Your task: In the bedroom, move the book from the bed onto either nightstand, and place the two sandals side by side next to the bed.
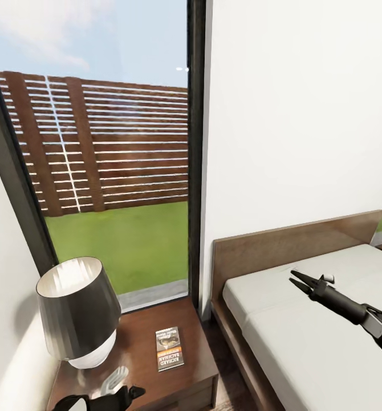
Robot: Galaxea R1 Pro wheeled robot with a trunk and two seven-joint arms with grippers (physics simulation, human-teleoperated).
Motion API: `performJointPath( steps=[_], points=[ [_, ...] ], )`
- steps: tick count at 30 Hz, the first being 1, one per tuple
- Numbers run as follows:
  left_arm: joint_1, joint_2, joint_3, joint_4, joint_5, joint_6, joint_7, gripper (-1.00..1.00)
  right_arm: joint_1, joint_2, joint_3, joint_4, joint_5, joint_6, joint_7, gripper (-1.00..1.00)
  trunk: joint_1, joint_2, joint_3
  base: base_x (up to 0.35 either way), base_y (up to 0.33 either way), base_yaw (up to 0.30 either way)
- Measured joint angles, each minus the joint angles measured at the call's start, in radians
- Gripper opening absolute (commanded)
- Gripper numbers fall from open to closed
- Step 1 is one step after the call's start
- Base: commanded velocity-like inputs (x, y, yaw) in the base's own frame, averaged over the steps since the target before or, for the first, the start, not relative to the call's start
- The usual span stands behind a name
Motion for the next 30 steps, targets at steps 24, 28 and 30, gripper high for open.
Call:
performJointPath(
  steps=[24, 28, 30],
  points=[
    [0.007, -0.002, 0.0, 0.011, -0.093, -0.012, -0.04, 1.0, 0.0, 0.047, -0.004, 0.057, 0.082, -0.005, -0.002, 1.0, 0.0, 0.0, 0.0, 0.0, 0.0, 0.154],
    [0.007, -0.004, 0.0, 0.015, -0.094, -0.012, -0.04, 1.0, 0.0, 0.053, -0.004, 0.058, 0.083, -0.005, -0.002, 1.0, 0.0, 0.0, 0.0, 0.0, 0.0, 0.258],
    [0.007, -0.004, 0.0, 0.016, -0.094, -0.012, -0.04, 1.0, 0.0, 0.055, -0.004, 0.059, 0.084, -0.005, -0.002, 1.0, 0.0, 0.0, 0.0, 0.0, 0.0, 0.259]
  ],
)
